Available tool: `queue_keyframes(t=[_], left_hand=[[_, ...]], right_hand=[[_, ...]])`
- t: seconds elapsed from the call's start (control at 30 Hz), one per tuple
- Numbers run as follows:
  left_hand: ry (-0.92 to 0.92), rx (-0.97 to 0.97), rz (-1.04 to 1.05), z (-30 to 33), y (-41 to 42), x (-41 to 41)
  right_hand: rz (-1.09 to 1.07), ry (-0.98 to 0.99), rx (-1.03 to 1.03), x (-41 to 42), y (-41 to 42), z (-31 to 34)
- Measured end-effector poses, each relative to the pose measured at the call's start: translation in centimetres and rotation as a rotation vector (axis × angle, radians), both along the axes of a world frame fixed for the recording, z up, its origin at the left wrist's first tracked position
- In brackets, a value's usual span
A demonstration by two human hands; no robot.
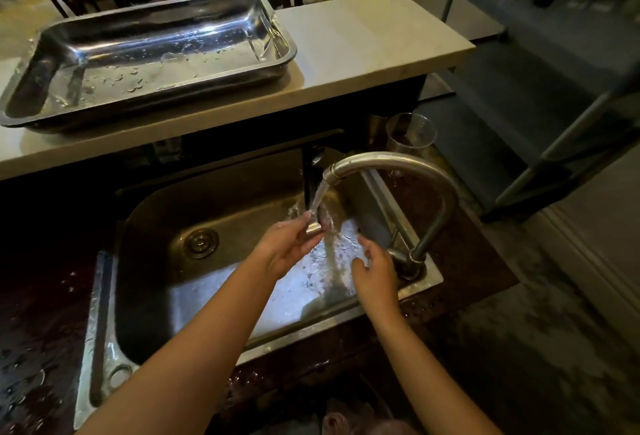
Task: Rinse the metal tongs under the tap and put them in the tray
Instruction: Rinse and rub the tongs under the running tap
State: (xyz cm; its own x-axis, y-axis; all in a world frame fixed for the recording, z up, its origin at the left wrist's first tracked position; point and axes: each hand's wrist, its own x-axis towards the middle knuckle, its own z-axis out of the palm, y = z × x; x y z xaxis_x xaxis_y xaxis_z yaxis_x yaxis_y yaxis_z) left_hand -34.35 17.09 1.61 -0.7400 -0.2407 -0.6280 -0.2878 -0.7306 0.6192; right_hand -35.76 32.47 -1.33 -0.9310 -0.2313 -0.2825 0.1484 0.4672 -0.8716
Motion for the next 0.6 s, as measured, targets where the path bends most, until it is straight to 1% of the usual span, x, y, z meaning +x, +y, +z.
queue_keyframes(t=[0.13,0.27,0.4,0.6], left_hand=[[0.012,0.033,0.000,-0.3,0.0,0.3],[-0.023,-0.008,-0.036,-0.7,0.2,0.9],[-0.023,0.005,-0.029,-0.7,0.2,1.1],[-0.028,-0.011,-0.063,-0.3,0.5,1.7]], right_hand=[[-0.049,0.118,0.073,0.9,0.8,0.1],[-0.036,0.232,0.125,0.7,1.2,0.2],[0.036,0.213,0.197,0.0,1.2,0.2],[0.027,0.178,0.271,-1.7,0.9,0.8]])
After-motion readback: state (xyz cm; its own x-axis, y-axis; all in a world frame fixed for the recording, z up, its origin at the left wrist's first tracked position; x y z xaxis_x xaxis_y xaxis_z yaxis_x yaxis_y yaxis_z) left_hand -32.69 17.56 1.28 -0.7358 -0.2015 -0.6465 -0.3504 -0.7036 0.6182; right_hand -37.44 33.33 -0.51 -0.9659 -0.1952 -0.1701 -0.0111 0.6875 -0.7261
